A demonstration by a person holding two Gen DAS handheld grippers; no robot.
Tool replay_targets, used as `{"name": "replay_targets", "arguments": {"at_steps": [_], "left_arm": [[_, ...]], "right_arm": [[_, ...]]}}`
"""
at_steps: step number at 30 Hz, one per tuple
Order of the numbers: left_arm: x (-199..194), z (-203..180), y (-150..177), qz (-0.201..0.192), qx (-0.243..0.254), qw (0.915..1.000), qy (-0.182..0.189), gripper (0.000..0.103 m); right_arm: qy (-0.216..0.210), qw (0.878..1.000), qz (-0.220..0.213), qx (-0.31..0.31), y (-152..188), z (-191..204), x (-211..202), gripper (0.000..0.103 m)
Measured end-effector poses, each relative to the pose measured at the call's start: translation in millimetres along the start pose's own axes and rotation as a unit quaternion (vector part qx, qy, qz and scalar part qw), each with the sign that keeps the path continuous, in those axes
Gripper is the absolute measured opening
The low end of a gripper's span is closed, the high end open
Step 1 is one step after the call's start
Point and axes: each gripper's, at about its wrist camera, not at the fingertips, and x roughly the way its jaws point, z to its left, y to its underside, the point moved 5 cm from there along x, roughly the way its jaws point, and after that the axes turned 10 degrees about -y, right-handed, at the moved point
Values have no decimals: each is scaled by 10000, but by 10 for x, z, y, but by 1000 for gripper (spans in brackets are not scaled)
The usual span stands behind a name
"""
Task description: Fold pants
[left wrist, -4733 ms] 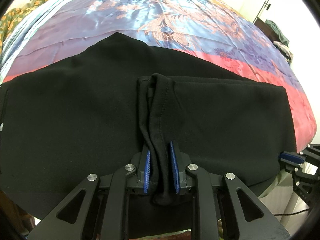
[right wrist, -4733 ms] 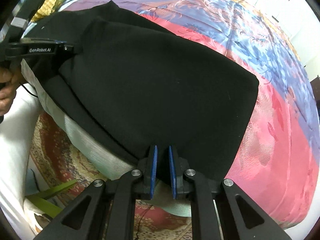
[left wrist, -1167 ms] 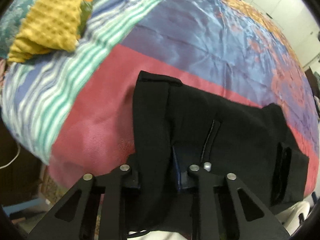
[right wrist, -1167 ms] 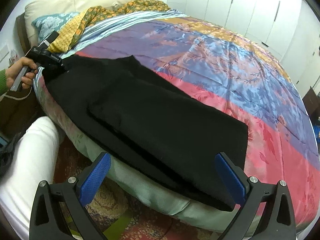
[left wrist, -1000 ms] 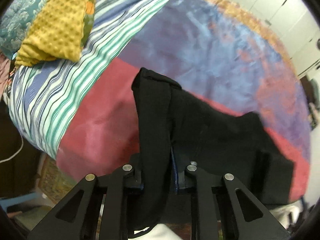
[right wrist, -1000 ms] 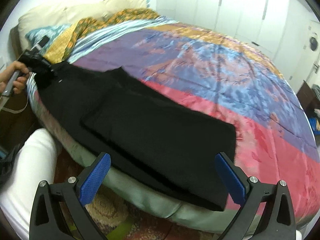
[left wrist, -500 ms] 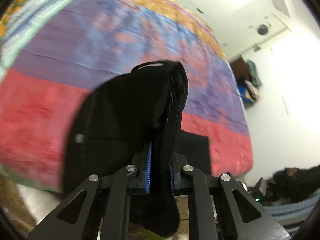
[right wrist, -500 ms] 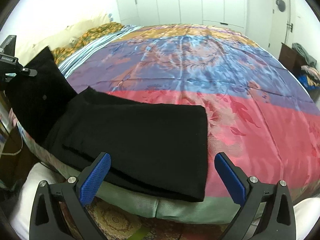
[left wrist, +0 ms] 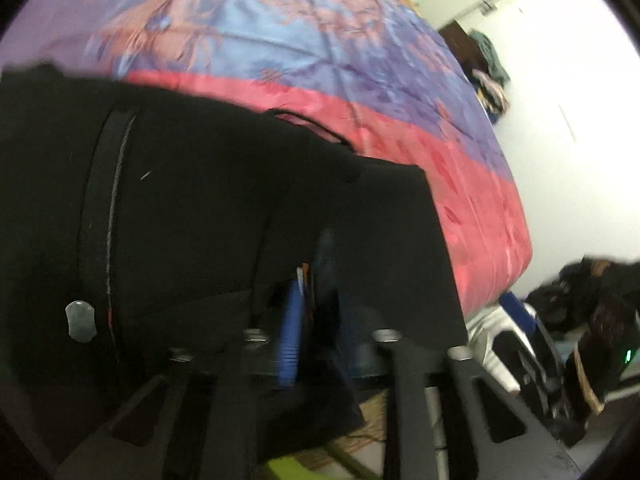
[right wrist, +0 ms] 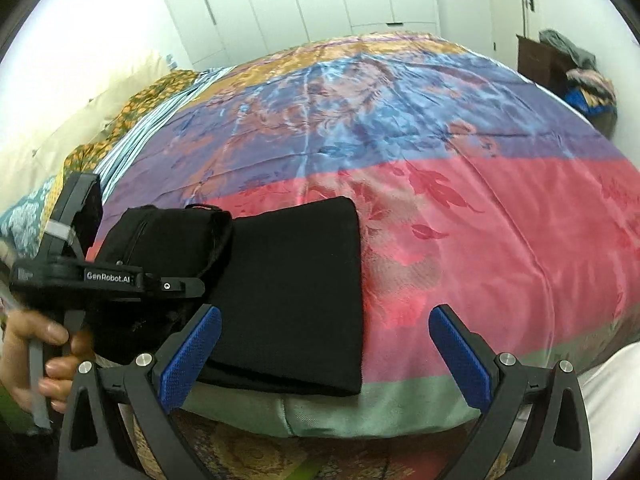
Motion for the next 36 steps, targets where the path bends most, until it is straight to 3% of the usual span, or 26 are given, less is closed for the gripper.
{"name": "replay_targets", "arguments": {"at_steps": [1, 3, 5, 7, 11, 13, 15, 18, 20, 22, 23, 25, 27, 32, 36], "left_arm": [[-153, -88, 28, -126, 239, 9994, -206, 65], [-539, -217, 66, -644, 646, 9952, -342, 77], [-941, -220, 101, -1133, 781, 9900, -315, 81], [-1332, -9, 94, -1637, 558, 9840, -429, 85], [-1649, 712, 130, -2138, -290, 9683, -1258, 79], [-1493, 992, 180, -1974, -535, 9657, -1598, 58], [-1217, 1028, 207, -1726, -415, 9691, -1711, 46], [-742, 856, 363, -1416, 185, 9711, -1911, 39], [-552, 616, 485, -1358, 673, 9711, -1844, 38], [-502, 451, 560, -1462, 1091, 9606, -2096, 39], [-489, 423, 580, -1487, 1152, 9573, -2196, 39], [-507, 461, 585, -1497, 1044, 9607, -2090, 39], [-530, 506, 601, -1491, 900, 9664, -1889, 40], [-454, 484, 541, -1578, 902, 9659, -1842, 40], [-371, 473, 525, -1707, 874, 9656, -1757, 41]], "right_arm": [[-38, 10000, -25, 67, -4, -19, -10, 102], [-116, 9996, -134, 201, -14, -57, -52, 102], [-165, 9991, -238, 308, -25, -94, -91, 102], [-220, 9982, -341, 446, -22, -140, -140, 103], [-476, 9957, -300, 734, -30, -189, -89, 102], [-690, 9945, -195, 768, -33, -135, -33, 102], [-1061, 9917, -82, 721, -40, 2, 15, 102], [-1783, 9816, 107, 674, -85, 267, 101, 102], [-2214, 9716, 288, 781, -115, 392, 177, 102], [-2631, 9584, 542, 968, -139, 502, 290, 102], [-2750, 9533, 666, 1059, -137, 530, 348, 101], [-2993, 9389, 1085, 1307, -113, 570, 527, 93], [-3082, 9280, 1480, 1480, -68, 603, 713, 84], [-2713, 9312, 2059, 1301, 18, 682, 1068, 78], [-3015, 9156, 2249, 1422, 15, 819, 1215, 70]]}}
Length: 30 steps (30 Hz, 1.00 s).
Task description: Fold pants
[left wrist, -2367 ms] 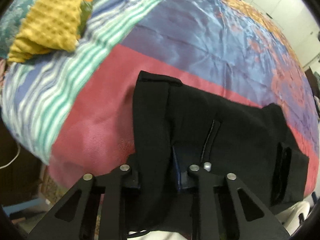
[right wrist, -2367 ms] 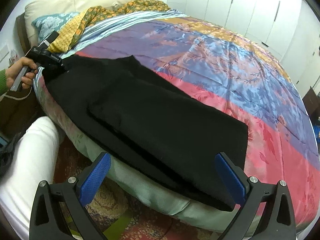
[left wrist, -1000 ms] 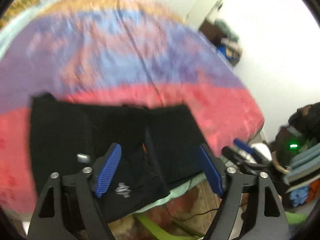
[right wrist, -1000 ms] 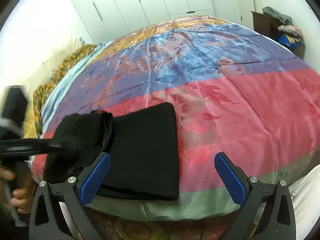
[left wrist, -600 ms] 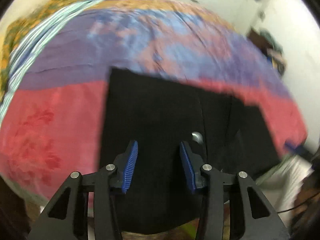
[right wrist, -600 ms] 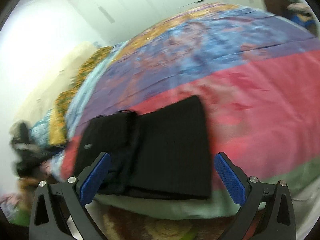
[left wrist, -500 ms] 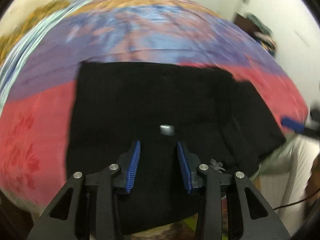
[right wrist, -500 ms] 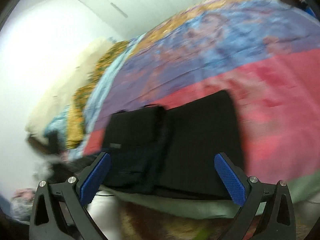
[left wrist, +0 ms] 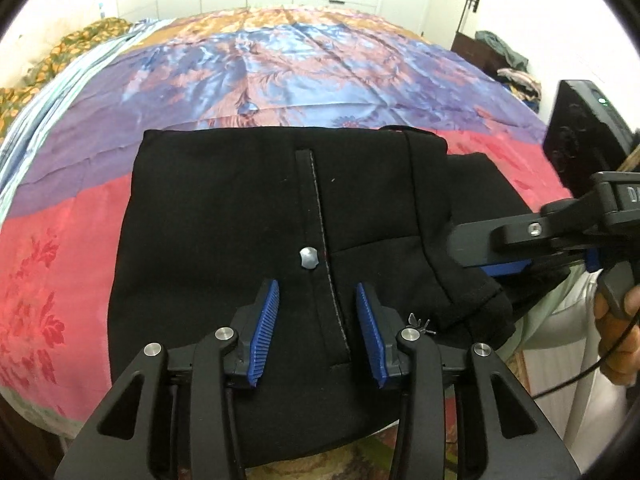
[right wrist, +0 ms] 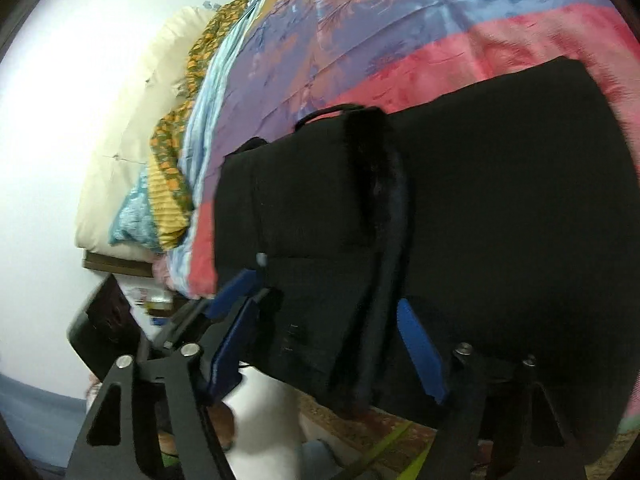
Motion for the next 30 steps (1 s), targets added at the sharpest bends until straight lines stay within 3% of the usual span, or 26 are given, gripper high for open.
{"name": "replay_targets", "arguments": {"at_steps": [4, 7, 11, 16, 20, 24, 26, 30], "left_arm": [[-4, -7, 9, -105, -59, 9997, 211, 56], [-9, -93, 26, -175, 150, 9997, 93, 63], [-58, -155, 39, -218, 301, 9993, -21, 63], [-211, -70, 70, -182, 140, 9997, 109, 63], [-403, 156, 91, -198, -267, 9994, 138, 62], [-549, 530, 106, -240, -798, 9965, -94, 63], [-636, 796, 108, -281, -1167, 9925, -245, 63], [-753, 1242, 157, -334, -1841, 9816, -375, 63]], "right_arm": [[181, 9996, 160, -136, -13, -2, 163, 69], [364, 9985, 234, -325, -13, 31, 233, 68], [494, 9975, 214, -447, -7, 60, 285, 67], [572, 9973, 234, -393, -62, 0, 241, 57], [813, 9938, 344, -672, -67, 26, 270, 53], [1114, 9873, 394, -1058, -55, 90, 283, 37], [1041, 9882, 307, -1086, -60, 148, 212, 29], [399, 9935, -129, -1057, -139, 428, -107, 21]]}}
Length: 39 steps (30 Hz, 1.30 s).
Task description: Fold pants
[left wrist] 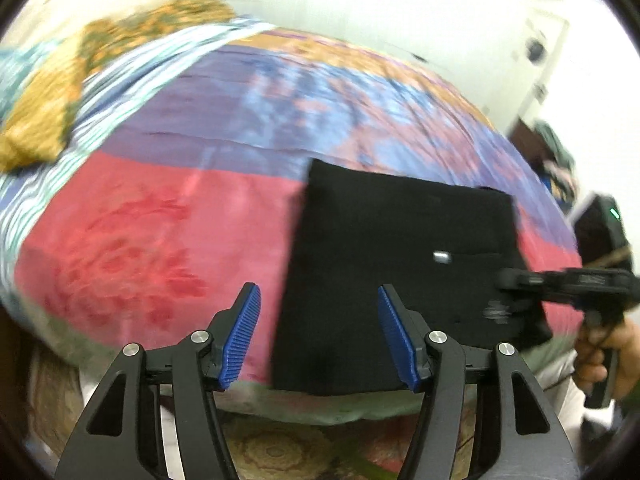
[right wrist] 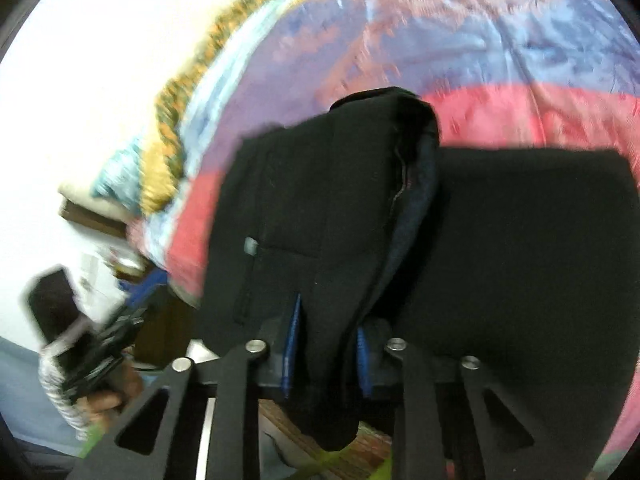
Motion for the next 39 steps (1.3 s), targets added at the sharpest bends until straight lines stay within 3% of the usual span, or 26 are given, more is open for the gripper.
{"name": "replay_targets", "arguments": {"at_steps": [4, 10, 19, 24, 26, 28, 30, 31, 33, 37, 39], "left_arm": [[0, 258, -23, 32, -333, 9993, -150, 63], [14, 209, 11, 20, -326, 9994, -110, 63], [23, -212, 70, 39, 358, 9993, 16, 63], [143, -459, 144, 186, 752, 9970, 34, 63], [170, -530, 177, 237, 904, 9956, -26, 63], [156, -568, 205, 226, 1001, 9947, -71, 63], [152, -567, 224, 248, 999, 9947, -40, 63], [163, -557, 232, 280, 988, 9947, -37, 63], [179, -537, 245, 318, 964, 9948, -47, 63], [180, -534, 260, 327, 898, 9954, -10, 63], [191, -549, 266, 334, 908, 9953, -1, 63]], "right_arm": [[-457, 9986, -257, 7, -120, 196, -282, 20], [-855, 9937, -627, 374, -204, 115, -730, 18], [-435, 9898, -984, 930, 46, -529, -1316, 18], [305, 9926, -632, 991, 197, -1058, -1137, 18], [387, 9915, -602, 1091, 240, -1209, -1084, 23], [83, 9877, -814, 1335, 241, -1250, -1156, 29], [81, 9856, -1034, 1332, 219, -1225, -1321, 48], [173, 9856, -1114, 1257, 209, -1195, -1422, 50], [150, 9865, -1164, 1146, 202, -1107, -1608, 51], [-581, 9836, -1008, 1377, 287, -884, -1736, 51], [-416, 9884, -753, 1252, 321, -820, -1687, 51]]}}
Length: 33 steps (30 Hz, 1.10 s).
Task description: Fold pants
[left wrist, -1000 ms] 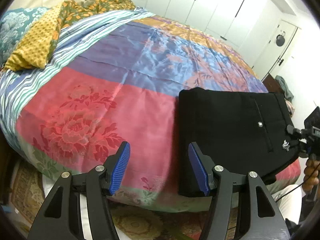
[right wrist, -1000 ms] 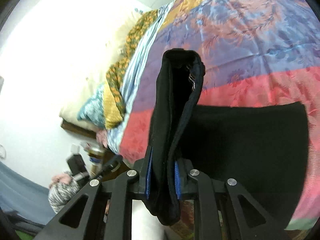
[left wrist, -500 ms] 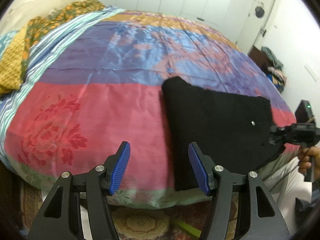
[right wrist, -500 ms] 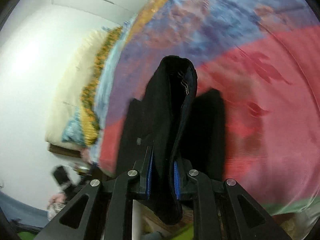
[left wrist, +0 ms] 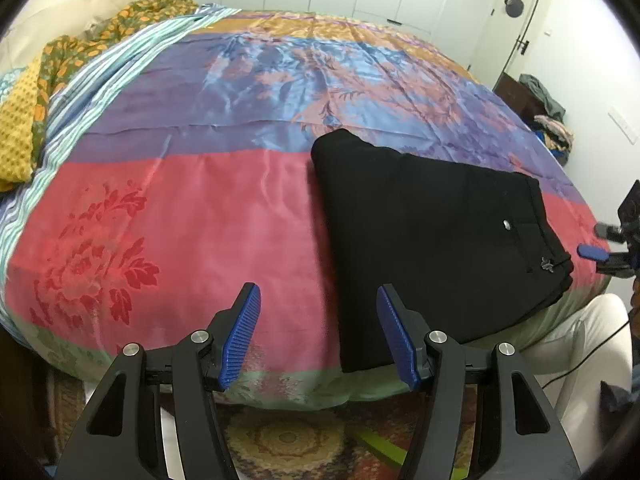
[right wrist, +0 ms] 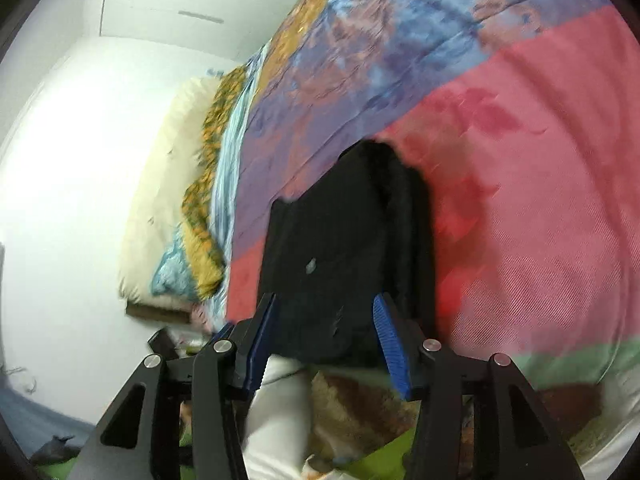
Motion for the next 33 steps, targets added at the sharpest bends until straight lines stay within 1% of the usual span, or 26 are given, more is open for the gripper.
{"name": "replay_targets", "arguments": {"at_steps": [3, 5, 6, 7, 9, 12, 14, 16, 17, 18, 19, 21, 22, 25, 26, 27, 28, 30, 31, 33], "left_arm": [[-7, -19, 0, -8, 32, 10000, -3, 63], [-38, -17, 2, -49, 55, 10000, -24, 63], [-47, -8, 2, -61, 50, 10000, -39, 63], [-55, 15, 6, -66, 19, 10000, -45, 63], [-55, 48, 15, -42, -50, 10000, -34, 63], [-38, 69, 33, 34, -143, 9999, 12, 63], [-70, 37, 23, -1, -78, 10000, -4, 63], [-133, -26, 6, -117, 56, 9999, -27, 63], [-167, -91, -4, -185, 171, 9997, -18, 63], [-171, -131, -9, -205, 241, 9995, 3, 63], [-163, -188, -9, -210, 338, 9992, 37, 64], [-106, -310, -5, -167, 544, 9984, 34, 63], [-71, -384, -4, -141, 663, 9977, 16, 63], [-30, -505, -16, -149, 871, 9961, -24, 63], [-23, -530, -17, -149, 916, 9957, -10, 63], [-10, -567, -15, -148, 977, 9951, 8, 63], [-2, -591, -10, -144, 1013, 9947, 8, 63], [45, -667, 22, -96, 1124, 9936, 27, 63], [64, -697, 44, -56, 1156, 9933, 32, 63], [89, -747, 84, 8, 1209, 9927, 54, 63]], "right_arm": [[525, 9975, 349, -320, 38, -12, 164, 51], [665, 9955, 532, -421, 37, -50, 267, 51], [716, 9944, 600, -489, 59, -63, 286, 46], [775, 9925, 714, -621, 82, -43, 314, 39], [989, 9869, 851, -952, 129, 34, 308, 14], [1150, 9802, 997, -1266, 114, 115, 368, 12], [1228, 9750, 1048, -1529, 141, 225, 361, 11], [1290, 9689, 1131, -1781, 204, 345, 348, 11], [1444, 9631, 1193, -1930, 248, 360, 348, 11], [1704, 9553, 1287, -2046, 303, 315, 371, 11], [1865, 9513, 1392, -2021, 358, 212, 421, 11], [2123, 9450, 1536, -1956, 432, -23, 517, 11], [2173, 9439, 1554, -1943, 445, -91, 549, 11], [2015, 9519, 1371, -1859, 392, -81, 494, 12], [2003, 9532, 1322, -1837, 360, -63, 455, 21], [2089, 9522, 1227, -1863, 311, -18, 398, 33], [2185, 9496, 1116, -1952, 258, 37, 350, 35], [2353, 9418, 822, -2258, 117, 187, 286, 35], [2349, 9402, 665, -2377, 31, 282, 280, 35], [2133, 9422, 289, -2566, -134, 500, 328, 35]]}}
